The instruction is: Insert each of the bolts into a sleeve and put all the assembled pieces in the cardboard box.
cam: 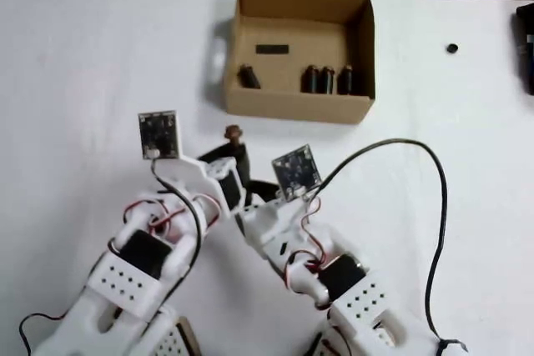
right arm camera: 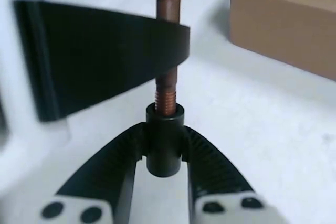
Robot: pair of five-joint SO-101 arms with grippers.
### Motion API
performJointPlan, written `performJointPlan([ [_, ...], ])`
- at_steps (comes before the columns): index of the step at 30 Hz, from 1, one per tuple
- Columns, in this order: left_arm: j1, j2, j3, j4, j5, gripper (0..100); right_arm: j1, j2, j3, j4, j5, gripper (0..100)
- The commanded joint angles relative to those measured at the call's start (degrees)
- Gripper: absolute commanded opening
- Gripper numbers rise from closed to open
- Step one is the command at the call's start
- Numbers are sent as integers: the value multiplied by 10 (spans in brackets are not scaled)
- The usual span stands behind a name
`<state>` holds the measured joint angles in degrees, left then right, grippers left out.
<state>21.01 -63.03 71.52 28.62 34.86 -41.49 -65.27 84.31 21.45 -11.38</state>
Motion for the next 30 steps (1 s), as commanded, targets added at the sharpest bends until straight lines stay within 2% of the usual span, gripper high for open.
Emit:
performJointPlan([
  [1, 12, -14, -13, 12, 3, 22, 3, -15, -6, -7, 0, 20],
  [8, 36, -14, -13, 50, 1, 22, 35, -17, -12, -12, 1, 20],
  [10, 43, -14, -12, 51, -24, 27, 44, -18, -14, -10, 1, 20],
  [13, 43, -14, -12, 50, -57, 122, 45, -18, -15, -9, 1, 19],
  [16, 43, -14, -10, 51, -55, 260, 46, -18, -15, -10, 1, 19],
  [18, 43, -14, -10, 51, -55, 304, 46, -18, -15, -10, 1, 19],
  [24, 39, -14, -13, 45, -55, 312, 46, -15, -19, -7, 1, 19],
  [30, 8, -14, -14, -25, -55, 312, 68, -15, -20, -7, 1, 19],
])
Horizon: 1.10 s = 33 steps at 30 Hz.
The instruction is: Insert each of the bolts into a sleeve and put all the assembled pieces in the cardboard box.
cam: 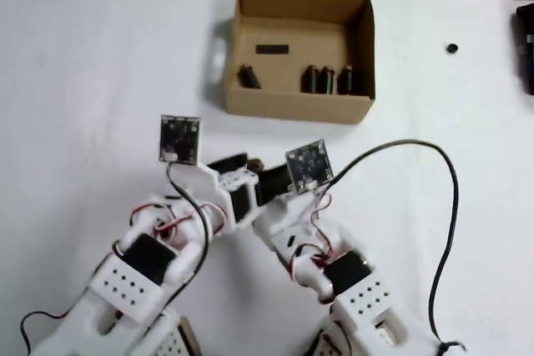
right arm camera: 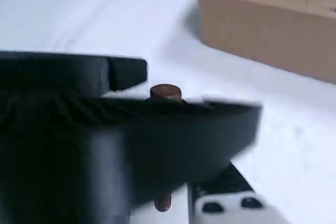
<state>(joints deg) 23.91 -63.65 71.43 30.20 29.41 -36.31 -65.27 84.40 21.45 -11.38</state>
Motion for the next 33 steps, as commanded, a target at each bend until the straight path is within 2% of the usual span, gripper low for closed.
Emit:
performJointPlan([
  [1, -34, -8, -13, -54, -1, 312, 24, -15, -21, -7, 1, 19],
  [4, -79, -8, -24, -78, -1, 310, 47, -15, -21, -7, 1, 19],
  [9, -153, -8, -44, -76, -4, 301, 74, -18, -21, -6, 1, 19],
  [11, -183, -5, -37, -73, -4, 229, 88, -17, -31, 10, 1, 19],
  [14, -223, -5, -24, -48, -4, 7, 121, -15, -82, 74, 1, 19],
  [16, -236, -5, -16, -18, -5, 46, 142, -14, -119, 110, 1, 19],
  [18, -236, -5, -7, 18, -16, 15, 160, -14, -152, 138, 22, 19],
  [21, -204, -4, 20, 50, -67, 20, 175, -13, -204, 179, 84, 19],
  [25, -166, -4, 67, 46, -145, 20, 199, 25, -300, 226, 105, 19],
  [29, -142, -4, 128, 13, -169, 20, 225, 175, -458, 298, 105, 19],
  [33, -145, -8, 187, -44, -171, 20, 246, 384, -679, 394, 105, 19],
])
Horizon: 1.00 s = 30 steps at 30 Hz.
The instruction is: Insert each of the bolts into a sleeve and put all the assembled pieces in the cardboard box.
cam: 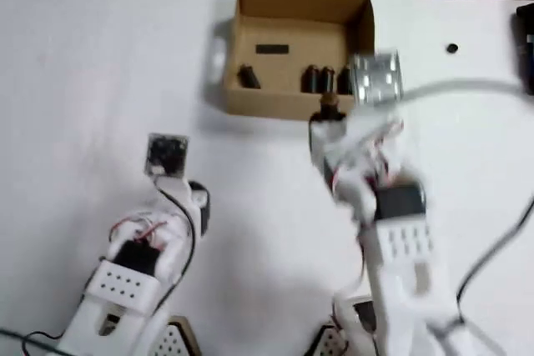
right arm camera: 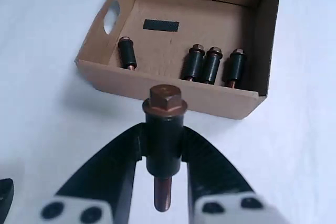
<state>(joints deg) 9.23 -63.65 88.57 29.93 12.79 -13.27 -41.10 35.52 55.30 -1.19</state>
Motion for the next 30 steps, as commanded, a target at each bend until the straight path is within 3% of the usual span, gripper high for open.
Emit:
performJointPlan([
  [1, -4, -8, 17, -50, -4, 20, 21, 195, -249, 80, 4, 19],
  [7, -5, -8, 22, -68, -6, 20, 45, 471, -589, 204, 31, 19],
  [15, -5, -8, 28, -69, -7, 20, 67, 739, -949, 282, 61, 19],
  [22, -5, -8, 28, -70, -7, 20, 91, 913, -1073, 284, 75, 19],
  [30, -5, -8, 27, -70, -6, 20, 92, 1004, -1119, 267, 85, 19],
])
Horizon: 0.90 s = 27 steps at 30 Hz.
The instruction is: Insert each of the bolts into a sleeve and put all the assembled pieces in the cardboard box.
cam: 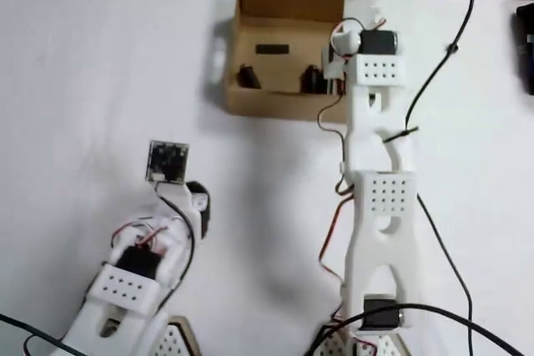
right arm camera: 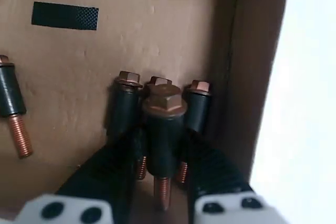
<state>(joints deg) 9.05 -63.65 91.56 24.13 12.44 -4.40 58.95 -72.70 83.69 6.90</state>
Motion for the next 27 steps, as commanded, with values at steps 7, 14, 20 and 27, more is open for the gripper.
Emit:
performJointPlan([
  [7, -4, -8, -3, -12, -1, 20, 2, 61, -37, -43, 7, 43],
  [14, -4, -8, -3, -13, -1, 20, 0, 71, -38, -42, 13, 224],
  [20, -8, -6, -2, -26, 0, 20, -2, 9, -38, 45, 12, 223],
  [27, -14, -7, -44, 91, -1, 20, 5, -128, -30, 178, 12, 223],
])
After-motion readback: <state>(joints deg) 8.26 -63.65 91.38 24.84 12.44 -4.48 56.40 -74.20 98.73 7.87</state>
